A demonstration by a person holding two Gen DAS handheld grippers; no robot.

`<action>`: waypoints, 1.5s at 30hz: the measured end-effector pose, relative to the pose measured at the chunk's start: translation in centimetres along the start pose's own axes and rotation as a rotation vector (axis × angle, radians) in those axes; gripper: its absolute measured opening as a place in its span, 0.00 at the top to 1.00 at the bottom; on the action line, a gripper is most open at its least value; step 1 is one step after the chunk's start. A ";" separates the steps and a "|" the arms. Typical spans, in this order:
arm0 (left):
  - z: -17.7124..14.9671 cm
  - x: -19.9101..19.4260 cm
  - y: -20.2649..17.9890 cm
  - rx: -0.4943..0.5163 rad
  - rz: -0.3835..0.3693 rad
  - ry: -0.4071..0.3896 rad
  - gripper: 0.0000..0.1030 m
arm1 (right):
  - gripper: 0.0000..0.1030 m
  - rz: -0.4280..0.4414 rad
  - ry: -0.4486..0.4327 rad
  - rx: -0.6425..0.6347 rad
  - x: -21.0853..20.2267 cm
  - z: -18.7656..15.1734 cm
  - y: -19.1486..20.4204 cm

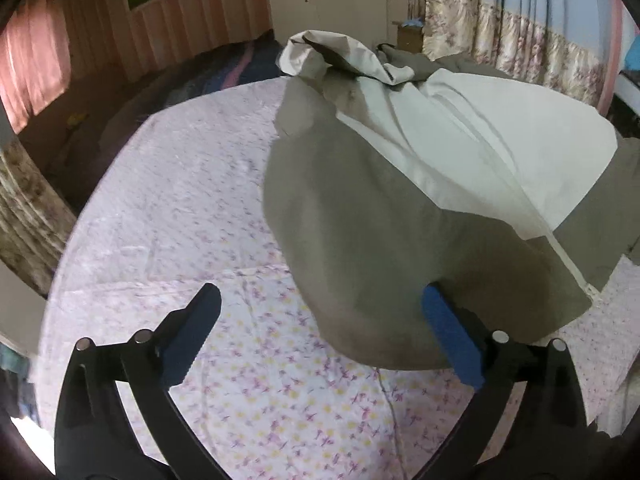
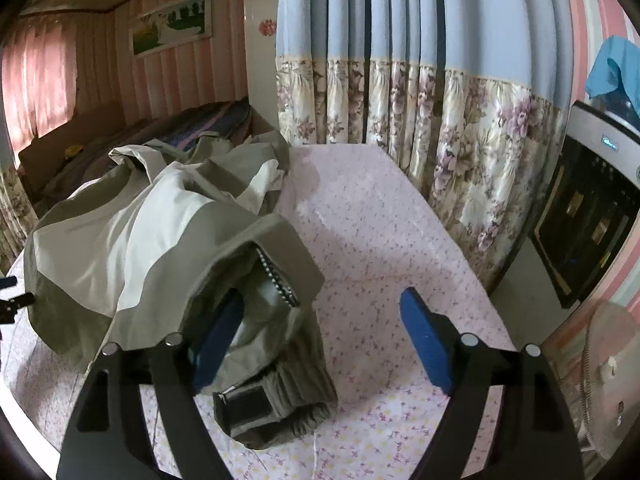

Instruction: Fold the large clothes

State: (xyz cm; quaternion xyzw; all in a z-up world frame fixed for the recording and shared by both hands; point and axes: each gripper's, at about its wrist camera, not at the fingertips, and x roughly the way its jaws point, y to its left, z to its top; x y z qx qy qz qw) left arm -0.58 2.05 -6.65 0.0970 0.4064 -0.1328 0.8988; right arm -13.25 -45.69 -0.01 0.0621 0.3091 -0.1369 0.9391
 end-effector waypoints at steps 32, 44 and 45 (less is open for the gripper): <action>1.2 -7.4 2.0 -0.132 -0.140 -0.111 0.98 | 0.88 0.193 -0.128 -0.159 -5.5 0.6 5.7; -6.9 -7.8 2.3 -0.152 -0.013 0.039 0.64 | 0.43 0.124 0.104 -0.130 -4.7 -4.4 1.8; -6.9 -8.2 2.3 -0.143 0.003 0.031 0.45 | 0.42 0.132 0.110 -0.139 -5.1 -4.6 1.4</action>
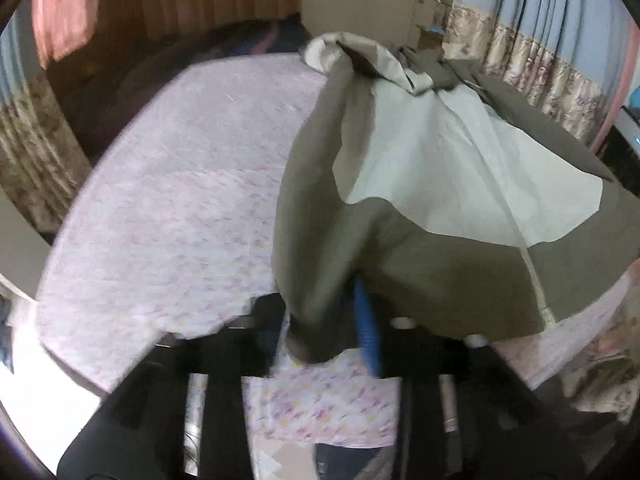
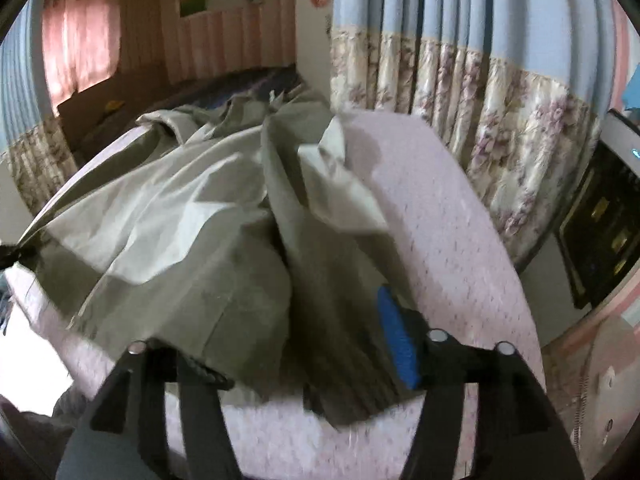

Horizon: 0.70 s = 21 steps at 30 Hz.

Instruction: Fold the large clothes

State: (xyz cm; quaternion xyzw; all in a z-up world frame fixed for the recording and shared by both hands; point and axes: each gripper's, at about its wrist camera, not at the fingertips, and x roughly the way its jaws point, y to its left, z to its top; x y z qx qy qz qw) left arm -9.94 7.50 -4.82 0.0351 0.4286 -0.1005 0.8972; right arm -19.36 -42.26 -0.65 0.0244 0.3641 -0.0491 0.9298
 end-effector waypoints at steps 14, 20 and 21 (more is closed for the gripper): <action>12.3 -2.2 0.4 0.101 0.130 -0.173 0.08 | 0.25 -0.004 -0.044 -0.390 -5.3 6.4 1.5; 16.3 1.5 -0.9 0.097 0.067 -0.134 0.08 | 0.17 -0.064 0.075 -0.551 -4.9 7.6 1.8; 16.8 1.8 -1.1 0.108 0.069 -0.133 0.07 | 0.17 -0.069 0.093 -0.567 -4.9 7.5 1.7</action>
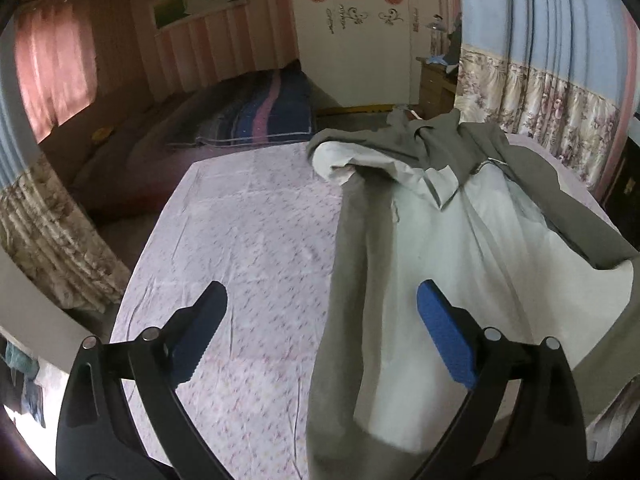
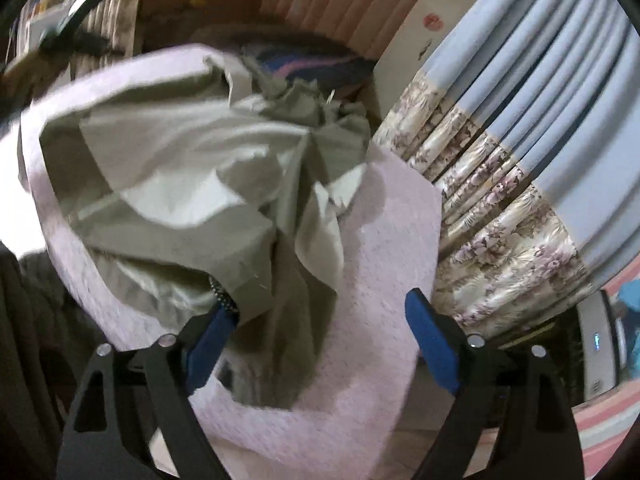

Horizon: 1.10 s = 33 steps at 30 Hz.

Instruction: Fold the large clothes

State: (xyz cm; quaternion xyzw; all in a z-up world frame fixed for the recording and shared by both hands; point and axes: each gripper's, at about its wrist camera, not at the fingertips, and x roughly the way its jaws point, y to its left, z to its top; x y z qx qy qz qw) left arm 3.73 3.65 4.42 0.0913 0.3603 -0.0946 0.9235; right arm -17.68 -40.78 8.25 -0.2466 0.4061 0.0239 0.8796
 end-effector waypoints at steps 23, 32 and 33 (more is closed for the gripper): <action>9.3 15.2 -0.4 -0.003 0.040 0.007 0.03 | 0.02 0.002 0.002 0.426 25.6 15.9 -7.7; 9.0 25.0 -2.8 0.057 -0.008 0.167 0.08 | 0.39 0.178 0.136 0.555 35.8 16.8 -9.0; 9.0 25.9 -3.1 0.063 -0.014 0.183 0.27 | 0.61 0.183 0.143 0.551 36.1 16.8 -8.9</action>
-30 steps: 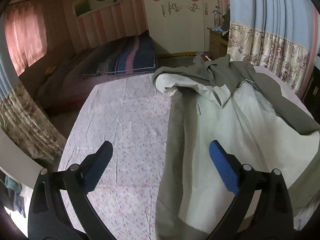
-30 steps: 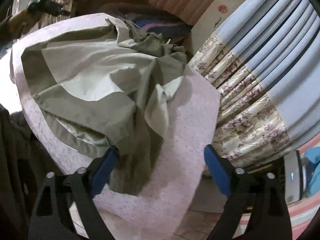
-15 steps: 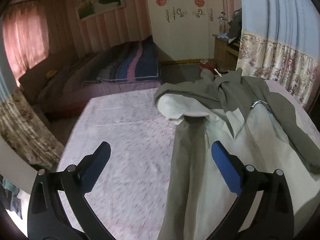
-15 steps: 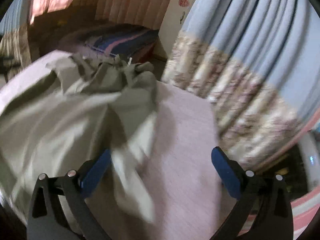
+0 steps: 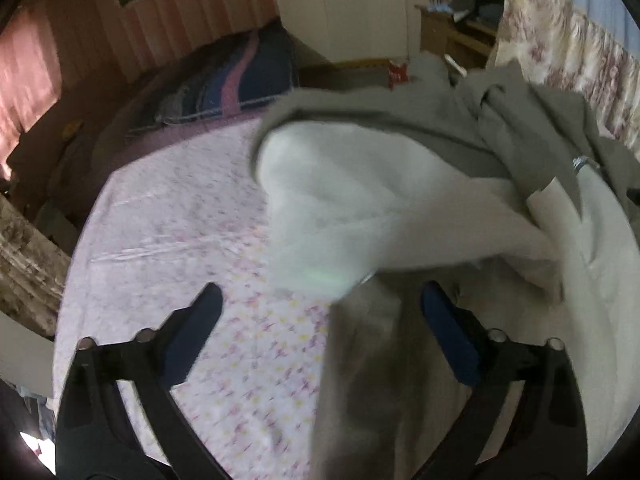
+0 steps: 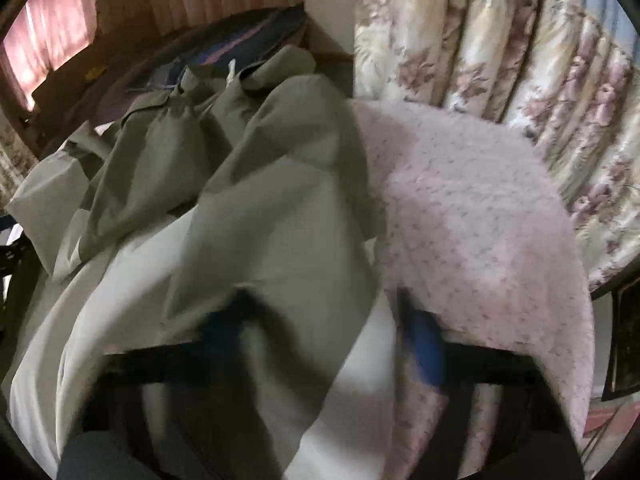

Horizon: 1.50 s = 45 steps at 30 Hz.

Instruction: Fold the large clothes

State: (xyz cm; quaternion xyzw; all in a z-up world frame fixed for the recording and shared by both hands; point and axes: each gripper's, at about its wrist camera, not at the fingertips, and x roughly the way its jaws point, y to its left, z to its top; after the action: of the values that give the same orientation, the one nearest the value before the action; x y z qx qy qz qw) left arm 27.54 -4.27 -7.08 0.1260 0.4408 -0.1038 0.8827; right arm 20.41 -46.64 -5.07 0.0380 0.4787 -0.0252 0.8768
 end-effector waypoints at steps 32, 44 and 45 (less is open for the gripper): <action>3.4 -8.7 2.4 -0.231 0.039 -0.206 0.05 | 0.19 -0.122 -0.310 -0.024 -10.3 9.0 8.3; 4.3 -0.6 5.7 -0.298 -0.035 -0.132 0.03 | 0.19 -0.020 -0.216 -0.019 -0.2 10.5 22.6; 4.1 -0.4 6.3 -0.311 -0.039 -0.143 0.03 | 0.19 -0.027 -0.209 -0.022 0.7 10.9 23.1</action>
State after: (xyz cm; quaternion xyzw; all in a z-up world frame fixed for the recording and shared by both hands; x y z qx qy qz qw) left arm 32.20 0.41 -3.57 -0.0285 0.3901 -0.0601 0.9184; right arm 31.76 -24.58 1.18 0.0189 0.3854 -0.0355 0.9219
